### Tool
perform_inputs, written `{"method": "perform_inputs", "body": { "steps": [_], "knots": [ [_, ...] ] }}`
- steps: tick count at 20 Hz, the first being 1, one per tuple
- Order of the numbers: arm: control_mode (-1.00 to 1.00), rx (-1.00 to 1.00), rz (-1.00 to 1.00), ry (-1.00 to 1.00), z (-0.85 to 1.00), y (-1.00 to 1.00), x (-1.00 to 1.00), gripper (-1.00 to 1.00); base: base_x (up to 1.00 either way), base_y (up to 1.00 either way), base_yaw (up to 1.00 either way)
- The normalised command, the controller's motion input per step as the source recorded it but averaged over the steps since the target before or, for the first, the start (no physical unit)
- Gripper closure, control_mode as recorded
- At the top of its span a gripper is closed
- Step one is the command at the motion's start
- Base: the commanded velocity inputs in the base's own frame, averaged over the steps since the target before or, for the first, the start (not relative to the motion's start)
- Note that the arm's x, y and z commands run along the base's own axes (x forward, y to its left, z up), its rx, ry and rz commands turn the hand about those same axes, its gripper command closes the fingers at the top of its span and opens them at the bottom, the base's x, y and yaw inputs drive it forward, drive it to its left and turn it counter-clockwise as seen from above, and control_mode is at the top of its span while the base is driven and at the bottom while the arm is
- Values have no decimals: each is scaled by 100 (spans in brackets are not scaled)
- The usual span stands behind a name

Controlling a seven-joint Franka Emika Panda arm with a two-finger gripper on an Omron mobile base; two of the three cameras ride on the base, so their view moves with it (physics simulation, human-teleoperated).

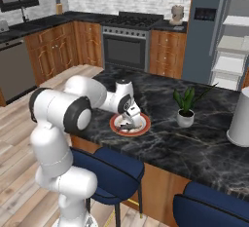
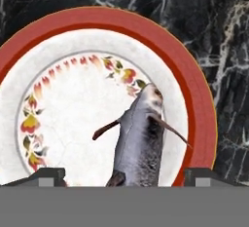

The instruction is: Take the fish from the fridge and place it on the digital scale on the counter by the fridge. Wait a few seconds for a reading, then move it to the plate on the dining counter.

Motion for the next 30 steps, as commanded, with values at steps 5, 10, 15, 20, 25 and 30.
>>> {"method": "perform_inputs", "body": {
  "steps": [5, 10, 15, 20, 25, 30],
  "knots": [
    [-100, 0, 0, -27, 85, 0, -79, -100, 0, 0, 0],
    [-100, 3, 1, -17, 100, 0, -100, -100, 0, 0, 0],
    [-100, 8, 12, -1, 100, 24, -83, -100, 0, 0, 0],
    [-100, 4, 21, 4, 80, 61, -63, -100, 0, 0, 0],
    [-100, 0, 21, 6, 38, 77, -65, -100, 0, 0, 0],
    [-100, -3, 17, 1, 8, 86, -64, -100, 0, 0, 0]
  ]
}}
